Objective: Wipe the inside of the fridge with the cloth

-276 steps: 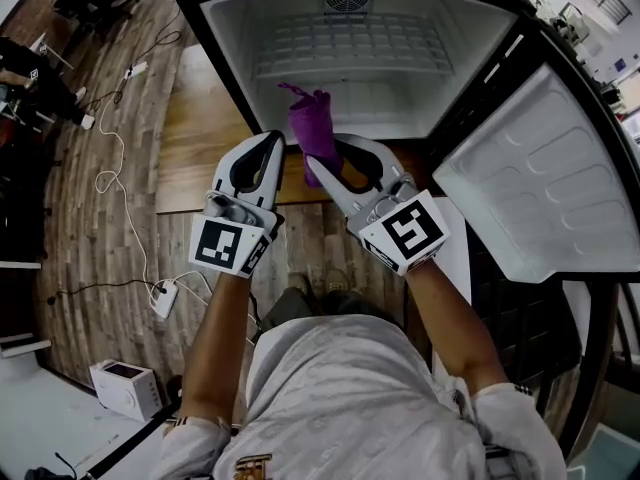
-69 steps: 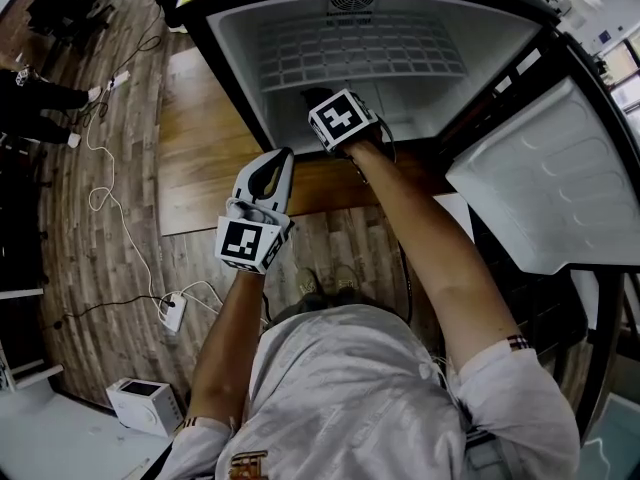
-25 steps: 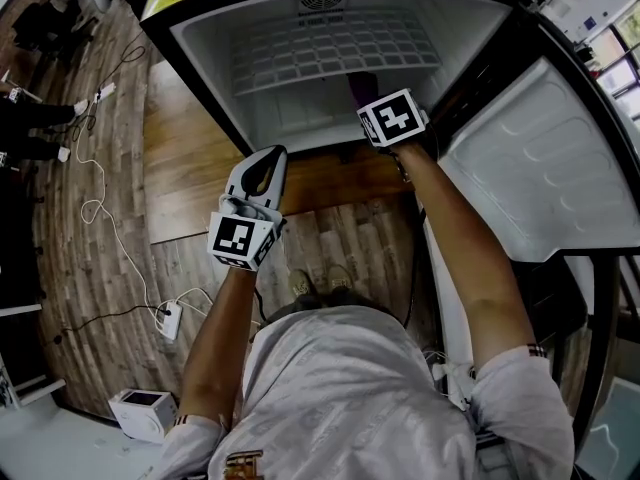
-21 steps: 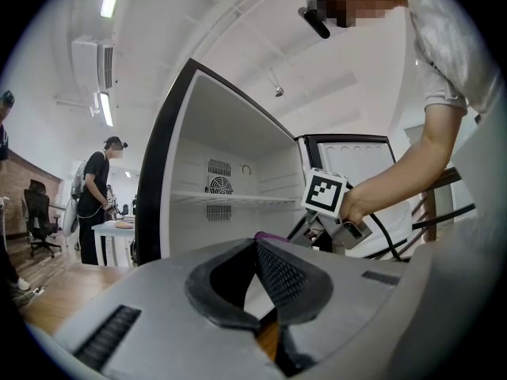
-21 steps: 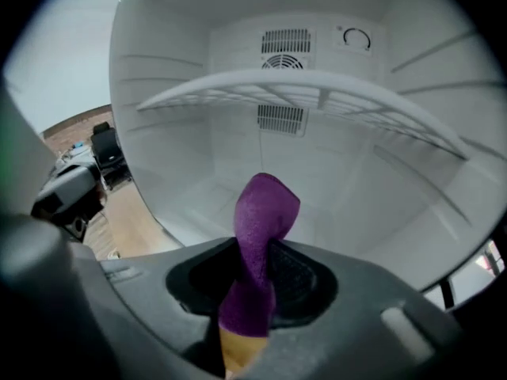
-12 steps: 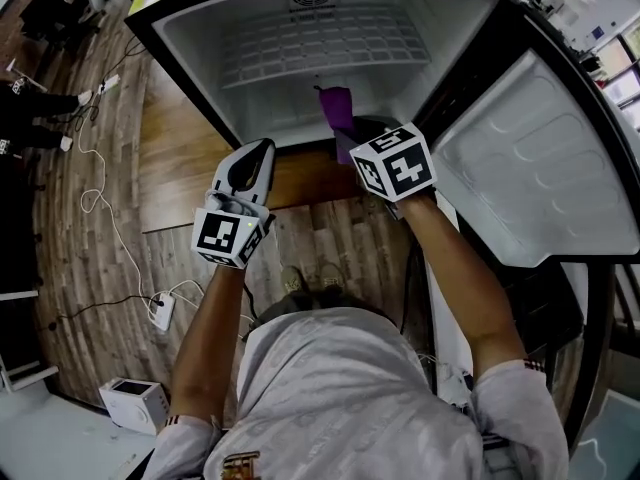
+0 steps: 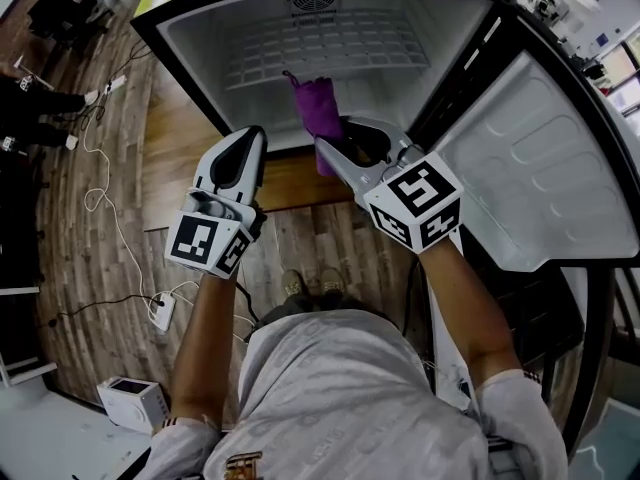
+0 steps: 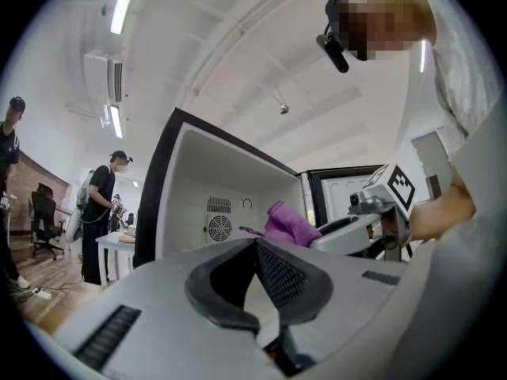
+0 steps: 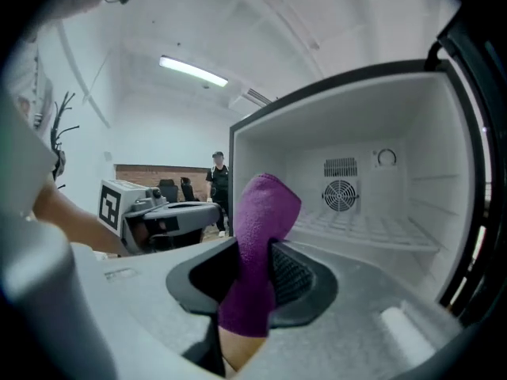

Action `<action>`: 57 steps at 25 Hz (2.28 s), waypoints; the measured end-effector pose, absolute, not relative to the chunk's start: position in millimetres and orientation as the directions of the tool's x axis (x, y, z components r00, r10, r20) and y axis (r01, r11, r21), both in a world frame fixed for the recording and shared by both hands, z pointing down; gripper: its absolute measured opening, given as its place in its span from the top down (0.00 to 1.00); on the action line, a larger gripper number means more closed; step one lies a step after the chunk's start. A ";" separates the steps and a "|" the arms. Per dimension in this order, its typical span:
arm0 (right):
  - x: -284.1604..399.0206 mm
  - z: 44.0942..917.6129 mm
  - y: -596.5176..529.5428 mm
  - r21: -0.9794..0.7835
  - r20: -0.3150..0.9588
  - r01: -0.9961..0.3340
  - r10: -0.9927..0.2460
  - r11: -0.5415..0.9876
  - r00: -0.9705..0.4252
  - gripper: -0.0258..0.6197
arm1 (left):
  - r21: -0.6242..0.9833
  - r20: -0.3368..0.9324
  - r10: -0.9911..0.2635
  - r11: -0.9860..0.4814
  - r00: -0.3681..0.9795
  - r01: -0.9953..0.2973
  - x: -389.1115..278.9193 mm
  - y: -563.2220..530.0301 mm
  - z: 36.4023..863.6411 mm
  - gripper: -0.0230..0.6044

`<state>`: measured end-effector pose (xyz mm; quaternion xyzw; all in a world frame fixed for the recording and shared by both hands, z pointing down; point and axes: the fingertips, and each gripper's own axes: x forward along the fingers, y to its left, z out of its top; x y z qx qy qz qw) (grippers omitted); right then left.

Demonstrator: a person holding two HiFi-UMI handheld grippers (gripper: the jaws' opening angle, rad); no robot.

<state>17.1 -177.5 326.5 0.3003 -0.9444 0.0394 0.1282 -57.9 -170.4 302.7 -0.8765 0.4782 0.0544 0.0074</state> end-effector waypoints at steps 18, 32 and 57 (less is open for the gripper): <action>-5.9 254.3 -141.3 0.130 -0.116 -0.522 -0.510 0.843 -0.852 0.79 | -0.018 -0.184 -0.783 -0.601 0.594 -0.799 -61.7 -155.2 245.3 0.96; -20.0 257.4 -127.3 0.162 -0.187 -0.530 -0.501 0.833 -0.845 0.79 | -0.033 -0.197 -0.759 -0.628 0.621 -0.778 -60.8 -147.4 247.9 0.96; -31.8 256.3 -119.9 0.167 -0.197 -0.527 -0.496 0.833 -0.846 0.80 | -0.028 -0.197 -0.752 -0.637 0.629 -0.770 -66.8 -145.2 252.7 0.96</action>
